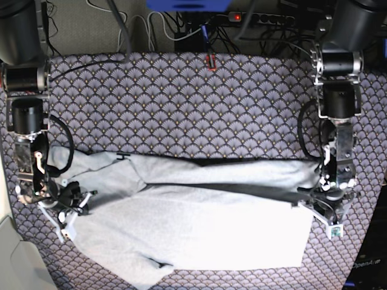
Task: Fold the T-shirt properly
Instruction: 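Lift the shoulder edge and pull it toward the hem with both grippers, then release the fabric and raise both grippers back toward the collar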
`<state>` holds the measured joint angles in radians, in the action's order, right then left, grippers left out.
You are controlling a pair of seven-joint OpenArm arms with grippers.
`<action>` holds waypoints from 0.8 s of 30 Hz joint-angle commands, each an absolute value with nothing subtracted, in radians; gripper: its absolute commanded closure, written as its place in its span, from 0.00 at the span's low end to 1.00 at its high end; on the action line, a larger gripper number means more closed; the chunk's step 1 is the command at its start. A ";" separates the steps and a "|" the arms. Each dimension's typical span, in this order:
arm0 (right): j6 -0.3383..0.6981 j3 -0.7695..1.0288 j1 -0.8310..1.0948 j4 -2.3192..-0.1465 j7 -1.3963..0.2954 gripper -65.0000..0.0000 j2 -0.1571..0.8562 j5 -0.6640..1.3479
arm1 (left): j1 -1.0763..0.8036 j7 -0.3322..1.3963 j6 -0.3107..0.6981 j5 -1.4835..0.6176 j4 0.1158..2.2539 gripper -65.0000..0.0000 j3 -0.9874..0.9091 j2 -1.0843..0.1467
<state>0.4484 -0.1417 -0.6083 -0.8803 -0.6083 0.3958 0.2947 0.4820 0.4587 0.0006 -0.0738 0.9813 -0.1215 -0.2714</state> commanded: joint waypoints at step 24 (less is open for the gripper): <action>0.449 -0.005 -0.556 -0.955 -0.654 0.54 0.443 0.309 | 0.355 0.458 0.002 -0.079 1.156 0.48 -0.194 -0.300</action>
